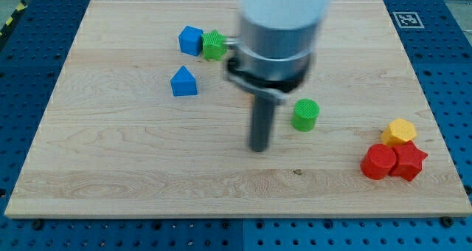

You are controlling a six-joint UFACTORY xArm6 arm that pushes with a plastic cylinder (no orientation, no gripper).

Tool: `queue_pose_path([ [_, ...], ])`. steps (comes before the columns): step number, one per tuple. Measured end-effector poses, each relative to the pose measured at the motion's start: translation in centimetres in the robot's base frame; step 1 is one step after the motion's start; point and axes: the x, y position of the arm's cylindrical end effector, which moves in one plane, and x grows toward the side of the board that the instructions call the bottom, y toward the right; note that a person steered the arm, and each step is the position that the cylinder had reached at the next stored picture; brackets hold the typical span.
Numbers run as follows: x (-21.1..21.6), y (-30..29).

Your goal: Slide the yellow heart to the green circle

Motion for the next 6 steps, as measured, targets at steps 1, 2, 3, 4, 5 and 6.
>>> queue_pose_path([
  [1, -5.6, -1.5],
  [2, -10.9, -0.4],
  [3, -11.9, -0.3],
  [4, -9.6, 1.6],
  [5, -7.4, 4.7],
  [6, -4.9, 7.6],
])
